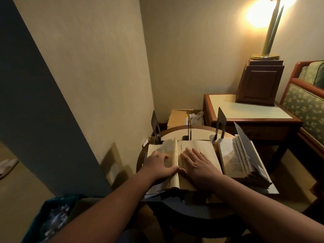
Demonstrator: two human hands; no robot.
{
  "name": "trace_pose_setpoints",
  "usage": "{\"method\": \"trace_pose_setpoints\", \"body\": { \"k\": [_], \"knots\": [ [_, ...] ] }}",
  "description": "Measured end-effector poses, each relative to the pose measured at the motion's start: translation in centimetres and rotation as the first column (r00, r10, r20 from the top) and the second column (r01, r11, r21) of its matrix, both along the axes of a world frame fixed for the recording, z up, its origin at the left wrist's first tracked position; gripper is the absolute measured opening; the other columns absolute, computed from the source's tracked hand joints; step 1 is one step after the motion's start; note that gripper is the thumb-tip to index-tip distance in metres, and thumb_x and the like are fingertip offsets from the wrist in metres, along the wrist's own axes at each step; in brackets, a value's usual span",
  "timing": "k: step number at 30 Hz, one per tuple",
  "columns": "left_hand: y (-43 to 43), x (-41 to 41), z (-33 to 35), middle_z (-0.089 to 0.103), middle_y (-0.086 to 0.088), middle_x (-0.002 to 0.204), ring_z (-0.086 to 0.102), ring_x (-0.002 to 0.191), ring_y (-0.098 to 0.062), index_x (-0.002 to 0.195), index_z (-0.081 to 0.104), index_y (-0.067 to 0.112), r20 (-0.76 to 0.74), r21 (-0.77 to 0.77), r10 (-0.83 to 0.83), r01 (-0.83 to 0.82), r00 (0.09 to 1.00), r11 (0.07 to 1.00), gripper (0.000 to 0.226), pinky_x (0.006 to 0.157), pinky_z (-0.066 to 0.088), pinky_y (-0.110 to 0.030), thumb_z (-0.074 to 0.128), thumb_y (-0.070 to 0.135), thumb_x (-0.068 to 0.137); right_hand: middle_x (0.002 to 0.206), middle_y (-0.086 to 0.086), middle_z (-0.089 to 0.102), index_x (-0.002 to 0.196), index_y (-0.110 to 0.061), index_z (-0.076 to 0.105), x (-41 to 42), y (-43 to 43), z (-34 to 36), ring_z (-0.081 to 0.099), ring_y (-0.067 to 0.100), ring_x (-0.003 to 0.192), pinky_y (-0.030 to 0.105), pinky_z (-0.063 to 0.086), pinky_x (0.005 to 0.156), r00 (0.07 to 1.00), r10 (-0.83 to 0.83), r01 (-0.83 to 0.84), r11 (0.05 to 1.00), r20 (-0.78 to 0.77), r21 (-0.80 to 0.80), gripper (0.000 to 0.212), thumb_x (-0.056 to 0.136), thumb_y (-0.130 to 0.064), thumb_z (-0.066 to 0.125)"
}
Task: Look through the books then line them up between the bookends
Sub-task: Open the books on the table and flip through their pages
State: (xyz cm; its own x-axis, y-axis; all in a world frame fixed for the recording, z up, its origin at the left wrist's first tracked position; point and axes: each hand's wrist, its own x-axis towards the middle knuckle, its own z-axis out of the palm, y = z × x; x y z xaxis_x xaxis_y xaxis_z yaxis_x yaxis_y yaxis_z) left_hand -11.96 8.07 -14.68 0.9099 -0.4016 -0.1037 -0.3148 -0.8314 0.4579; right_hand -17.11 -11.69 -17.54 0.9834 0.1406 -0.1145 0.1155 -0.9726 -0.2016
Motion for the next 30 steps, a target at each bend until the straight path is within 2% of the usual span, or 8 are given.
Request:
{"method": "trace_pose_setpoints", "body": {
  "k": [4,6,10,16,20,24,26,30],
  "knots": [
    [-0.2,-0.3,0.2,0.054,-0.002,0.136,0.058,0.113,-0.017,0.138,0.049,0.022,-0.014,-0.159,0.037,-0.039,0.999,0.987,0.060,0.078,0.052,-0.023,0.069,0.039,0.084,0.165,-0.003,-0.018,0.158,-0.032,-0.006,-0.1,-0.5,-0.5,-0.024,0.018,0.148,0.038,-0.013,0.118,1.000,-0.015,0.015,1.000,-0.008,-0.006,0.081,0.093,-0.075,0.016],
    [0.0,-0.4,0.4,0.057,-0.002,0.132,0.060,0.103,-0.013,0.142,0.042,0.022,-0.023,-0.266,0.077,-0.080,0.997,0.961,0.062,0.071,0.054,-0.020,0.068,0.030,0.086,0.165,-0.005,-0.018,0.158,-0.033,-0.006,-0.3,-0.8,-0.6,-0.023,0.017,0.148,0.038,-0.014,0.118,1.000,-0.027,0.027,1.000,-0.011,0.001,0.081,0.093,-0.075,0.017],
    [1.3,0.0,0.4,0.057,-0.002,0.132,0.062,0.107,-0.017,0.143,0.029,0.032,0.007,-0.356,0.154,-0.141,0.988,0.924,0.069,0.080,0.059,-0.030,0.065,0.024,0.084,0.166,-0.007,-0.016,0.158,-0.035,-0.006,-0.5,-1.2,-0.7,-0.021,0.014,0.148,0.036,-0.014,0.116,0.998,-0.060,0.060,0.998,-0.013,0.023,0.080,0.093,-0.075,0.019],
    [2.2,0.4,-0.3,0.038,-0.003,0.149,0.044,0.133,-0.024,0.150,0.013,0.033,0.056,-0.280,0.124,-0.104,0.991,0.954,0.088,0.093,0.049,-0.030,0.067,0.012,0.083,0.167,-0.008,-0.012,0.159,-0.037,-0.001,-0.5,-1.0,-0.2,-0.017,0.016,0.151,0.036,-0.013,0.117,0.997,-0.074,0.076,0.995,-0.032,0.061,0.080,0.093,-0.075,0.024],
    [2.0,0.5,-1.1,0.021,-0.005,0.155,0.028,0.140,-0.026,0.154,0.004,0.028,0.069,-0.087,0.128,-0.121,0.989,0.989,0.094,0.110,0.036,-0.041,0.066,0.023,0.083,0.168,-0.005,-0.003,0.159,-0.035,0.009,-0.1,-0.4,0.2,-0.010,0.022,0.153,0.041,-0.008,0.119,0.995,-0.095,0.098,0.992,-0.032,0.085,0.079,0.093,-0.075,0.028],
    [2.0,0.2,-2.0,0.013,-0.005,0.159,0.022,0.143,-0.028,0.155,0.005,0.025,0.083,0.007,0.144,-0.146,0.986,0.989,0.085,0.112,0.033,-0.044,0.058,0.028,0.088,0.168,0.000,0.009,0.158,-0.030,0.016,0.4,0.5,0.9,0.000,0.027,0.154,0.048,0.002,0.123,0.992,-0.123,0.123,0.990,-0.008,0.067,0.079,0.093,-0.073,0.032],
    [2.0,0.2,-2.6,0.012,-0.004,0.160,0.018,0.146,-0.027,0.155,0.009,0.026,0.121,0.024,0.120,-0.124,0.985,0.992,0.079,0.115,0.030,-0.046,0.055,0.026,0.090,0.167,0.002,0.010,0.158,-0.036,0.009,0.5,0.9,1.1,0.001,0.031,0.153,0.052,0.003,0.122,0.993,-0.114,0.114,0.992,-0.004,0.063,0.077,0.093,-0.073,0.032],
    [1.8,-0.2,-4.1,0.016,0.000,0.163,0.011,0.151,-0.019,0.156,0.017,0.026,0.158,0.025,-0.064,0.061,0.985,0.998,0.065,0.122,0.014,-0.049,0.035,0.027,0.094,0.168,0.000,-0.005,0.152,-0.053,-0.004,0.7,1.4,1.1,-0.009,0.039,0.152,0.064,-0.001,0.118,0.999,-0.041,0.041,0.999,-0.020,0.001,0.063,0.097,-0.069,0.023]
  ]
}}
